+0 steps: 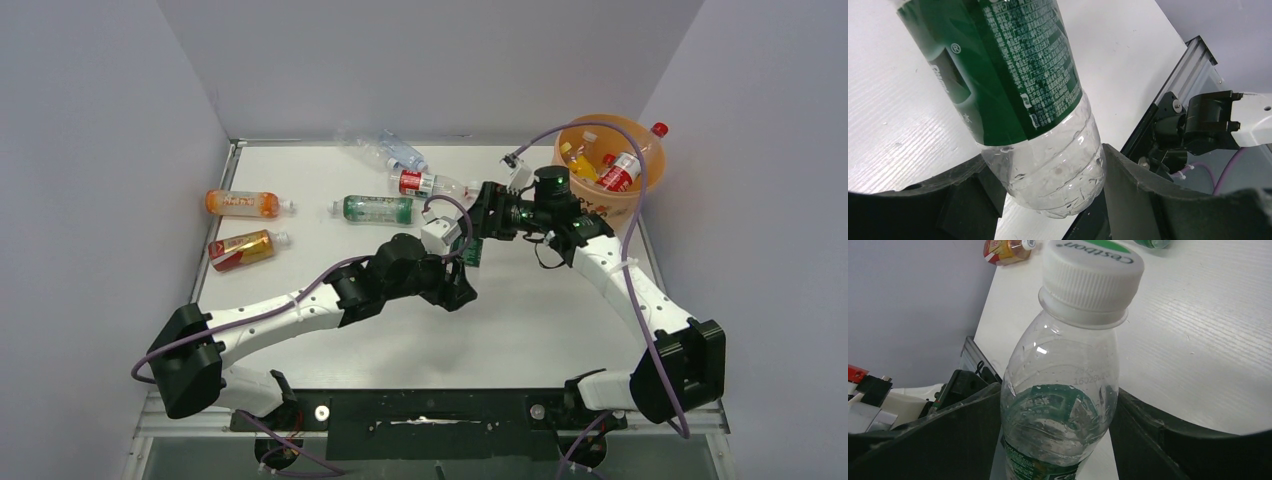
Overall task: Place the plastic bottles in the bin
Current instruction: Pick up the plastic bottle at the center of the board, then place the plastic bottle in the trash bin.
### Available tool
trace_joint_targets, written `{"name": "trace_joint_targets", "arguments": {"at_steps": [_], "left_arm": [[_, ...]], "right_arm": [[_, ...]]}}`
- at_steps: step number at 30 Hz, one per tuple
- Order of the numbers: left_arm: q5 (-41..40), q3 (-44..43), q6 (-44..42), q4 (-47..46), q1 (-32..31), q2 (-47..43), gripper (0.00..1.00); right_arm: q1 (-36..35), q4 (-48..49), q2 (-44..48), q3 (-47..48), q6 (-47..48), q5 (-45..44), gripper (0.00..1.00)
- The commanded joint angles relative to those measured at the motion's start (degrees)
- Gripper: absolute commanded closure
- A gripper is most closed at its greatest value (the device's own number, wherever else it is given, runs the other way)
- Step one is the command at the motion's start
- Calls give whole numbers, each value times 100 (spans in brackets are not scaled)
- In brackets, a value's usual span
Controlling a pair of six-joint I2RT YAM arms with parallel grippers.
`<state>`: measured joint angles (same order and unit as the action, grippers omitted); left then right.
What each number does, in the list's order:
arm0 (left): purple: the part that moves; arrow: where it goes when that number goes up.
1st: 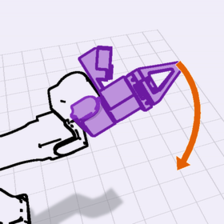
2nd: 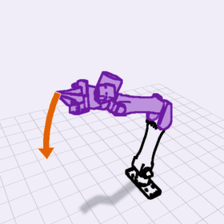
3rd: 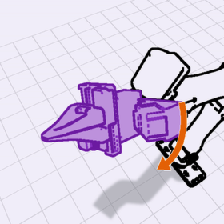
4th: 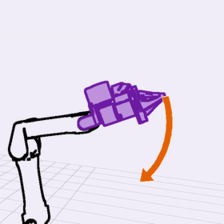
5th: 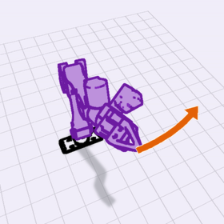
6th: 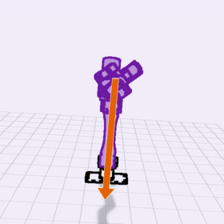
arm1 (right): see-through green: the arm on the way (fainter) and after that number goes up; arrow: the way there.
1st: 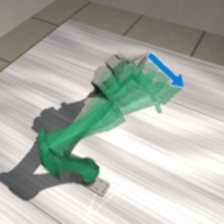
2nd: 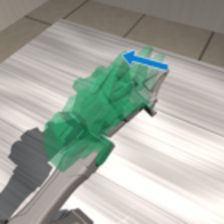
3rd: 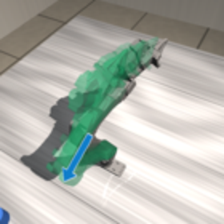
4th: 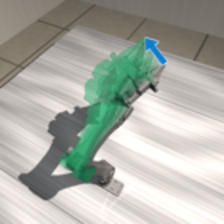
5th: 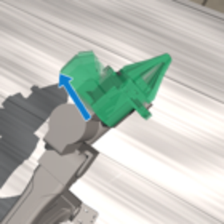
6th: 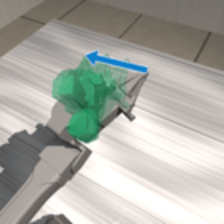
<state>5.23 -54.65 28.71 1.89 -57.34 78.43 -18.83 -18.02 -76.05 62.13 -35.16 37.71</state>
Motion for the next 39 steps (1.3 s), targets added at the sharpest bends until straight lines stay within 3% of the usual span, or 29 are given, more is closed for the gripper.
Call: {"name": "trace_joint_targets", "arguments": {"at_steps": [1, 5, 6, 10, 17, 24, 34, 39], "left_arm": [[-262, -164, -106, -264, -40, -241, 40], [-554, -90, -68, -172, -32, -382, 30], [-613, -63, -63, -164, -25, -422, 22], [-763, -2, -41, -111, 3, -553, 17], [-924, 80, 82, 91, 320, -756, 16], [-663, 415, 173, 13, 738, -984, 16], [-667, 647, 343, 243, 1203, -1013, 16], [-807, 250, 741, 597, 1917, -665, 16]], "right_arm": [[-19, 116, 140, 325, 62, -124, 33], [-8, 26, 161, 518, 117, -276, 44], [-6, -40, 149, 597, 147, -342, 46], [101, -288, 9, 1016, 323, -493, 54], [1138, -937, -320, 2250, 753, -750, 54], [2086, -1177, -747, 3625, 1043, -1711, 53], [2928, -652, -1101, 4017, 1057, -2809, 49], [3105, -554, -1251, 3980, 1156, -3298, 46]]}}
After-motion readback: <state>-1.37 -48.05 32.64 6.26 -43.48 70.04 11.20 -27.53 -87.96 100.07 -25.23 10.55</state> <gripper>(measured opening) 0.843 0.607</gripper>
